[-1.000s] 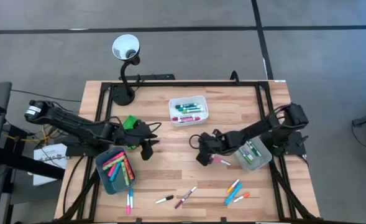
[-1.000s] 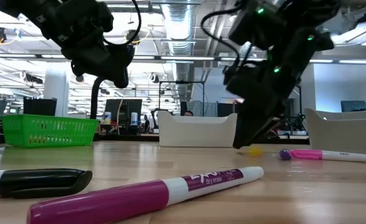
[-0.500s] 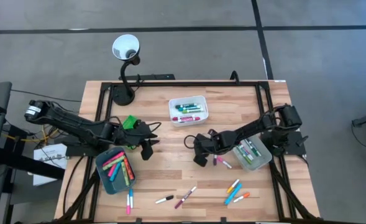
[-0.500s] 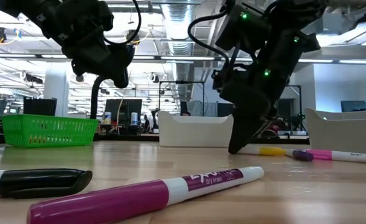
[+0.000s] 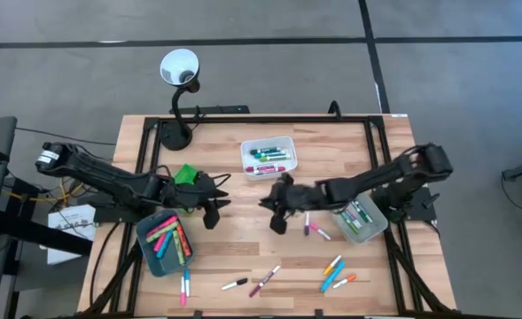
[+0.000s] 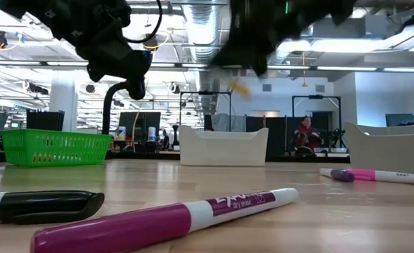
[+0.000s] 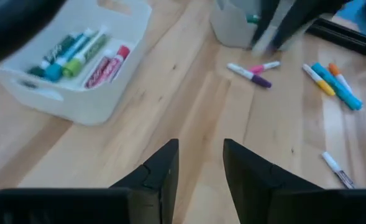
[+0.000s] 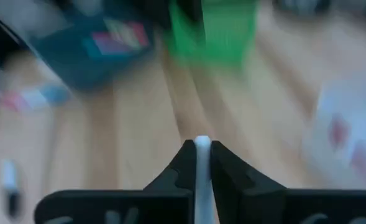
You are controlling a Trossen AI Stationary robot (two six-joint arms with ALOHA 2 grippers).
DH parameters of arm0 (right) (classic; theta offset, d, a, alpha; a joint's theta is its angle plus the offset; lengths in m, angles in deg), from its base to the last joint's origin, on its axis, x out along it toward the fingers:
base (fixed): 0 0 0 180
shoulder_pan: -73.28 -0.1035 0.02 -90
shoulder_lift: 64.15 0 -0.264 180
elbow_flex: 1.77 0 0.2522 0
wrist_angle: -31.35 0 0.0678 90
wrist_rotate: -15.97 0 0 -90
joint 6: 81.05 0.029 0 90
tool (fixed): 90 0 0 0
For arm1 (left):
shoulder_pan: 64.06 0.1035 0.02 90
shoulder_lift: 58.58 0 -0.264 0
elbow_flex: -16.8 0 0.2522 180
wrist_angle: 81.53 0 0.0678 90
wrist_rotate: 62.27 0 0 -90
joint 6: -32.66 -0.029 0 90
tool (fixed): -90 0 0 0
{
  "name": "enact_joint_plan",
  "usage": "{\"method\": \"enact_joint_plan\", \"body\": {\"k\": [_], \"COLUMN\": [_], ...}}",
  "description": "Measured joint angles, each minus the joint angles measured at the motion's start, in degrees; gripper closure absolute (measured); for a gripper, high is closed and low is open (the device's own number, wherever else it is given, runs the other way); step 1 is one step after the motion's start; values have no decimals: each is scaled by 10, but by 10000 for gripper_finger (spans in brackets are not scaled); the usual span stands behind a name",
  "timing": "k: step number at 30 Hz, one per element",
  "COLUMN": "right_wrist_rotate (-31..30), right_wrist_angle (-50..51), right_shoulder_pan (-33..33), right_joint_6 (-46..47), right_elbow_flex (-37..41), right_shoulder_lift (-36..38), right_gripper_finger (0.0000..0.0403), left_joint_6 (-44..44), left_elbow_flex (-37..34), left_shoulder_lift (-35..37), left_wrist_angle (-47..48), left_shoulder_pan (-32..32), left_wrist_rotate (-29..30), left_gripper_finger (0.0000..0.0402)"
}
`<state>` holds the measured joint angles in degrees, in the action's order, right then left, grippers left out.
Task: Pick & Place Markers
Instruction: Put the small yellow highlighter pen into the green bin
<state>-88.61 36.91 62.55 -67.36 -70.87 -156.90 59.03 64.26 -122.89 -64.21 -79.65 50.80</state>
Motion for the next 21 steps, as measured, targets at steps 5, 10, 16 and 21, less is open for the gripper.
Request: {"method": "enact_joint_plan", "body": {"k": [5,10,16,21], "right_wrist_rotate": [1,54,56,56], "right_wrist_angle": [-134,-233,-304,-390], "right_shoulder_pan": [0,17,29,31], "right_joint_6": [-113,-127,-122,-123], "right_elbow_flex": [6,16,16,16], "right_shoulder_lift": [70,52,-8,-48], "right_gripper_finger": [375,378,387,366], "left_joint_6": [-64,-190,-221,-230], "left_elbow_flex": [0,0,0,0], "left_shoulder_lift": [-44,-95,-109,-105], "left_wrist_angle": [-80,-260,-354,-367], "left_shoulder_pan": [-12,-12,0,3], "left_wrist_rotate": [37,37,38,24], "left_gripper_finger": [279,260,215,199]}}
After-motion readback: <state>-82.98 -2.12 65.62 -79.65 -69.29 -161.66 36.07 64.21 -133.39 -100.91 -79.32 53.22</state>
